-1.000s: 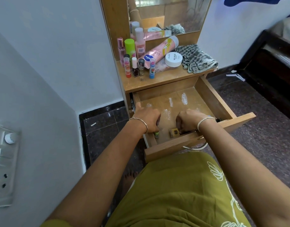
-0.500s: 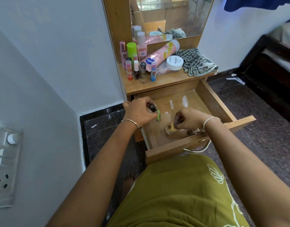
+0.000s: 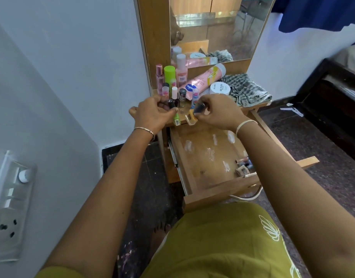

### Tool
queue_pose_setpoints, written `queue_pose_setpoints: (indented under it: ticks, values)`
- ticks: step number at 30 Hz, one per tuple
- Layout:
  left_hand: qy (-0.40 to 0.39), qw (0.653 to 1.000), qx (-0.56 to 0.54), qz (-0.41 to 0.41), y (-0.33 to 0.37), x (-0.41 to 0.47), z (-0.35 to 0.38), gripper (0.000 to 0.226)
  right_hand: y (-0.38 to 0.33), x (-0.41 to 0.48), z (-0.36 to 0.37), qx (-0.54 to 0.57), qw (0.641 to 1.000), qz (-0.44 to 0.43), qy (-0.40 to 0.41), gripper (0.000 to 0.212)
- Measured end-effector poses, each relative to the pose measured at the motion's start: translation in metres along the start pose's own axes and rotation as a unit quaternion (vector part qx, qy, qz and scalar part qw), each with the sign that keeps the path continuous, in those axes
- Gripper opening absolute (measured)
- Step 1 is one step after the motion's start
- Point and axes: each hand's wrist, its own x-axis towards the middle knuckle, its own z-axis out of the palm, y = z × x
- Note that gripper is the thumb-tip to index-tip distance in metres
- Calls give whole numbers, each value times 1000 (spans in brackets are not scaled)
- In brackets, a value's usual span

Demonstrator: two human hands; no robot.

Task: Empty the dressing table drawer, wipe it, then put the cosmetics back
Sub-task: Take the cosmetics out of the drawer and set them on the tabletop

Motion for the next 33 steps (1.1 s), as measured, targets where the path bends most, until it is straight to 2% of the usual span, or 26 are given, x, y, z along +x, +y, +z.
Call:
queue_pose_setpoints:
  ticks: [6, 10, 19, 27, 33]
  values:
    - [5, 1000, 29, 10, -1, 17, -4, 33, -18, 28, 5, -136, 988, -71, 27, 21]
    - [4, 999, 45, 10, -3, 23, 0, 31, -23, 34, 8, -185, 978, -89, 42, 16]
    - [24, 999, 32, 4, -3, 29, 7, 31, -29, 42, 10, -212, 973, -74, 59, 41]
    - [37, 998, 36, 18, -3, 24, 9, 30, -28, 41, 15, -182, 980, -39, 69, 46]
    - [50, 998, 35, 13, -4, 19, 10, 38, -25, 32, 10, -147, 985, -35, 83, 47]
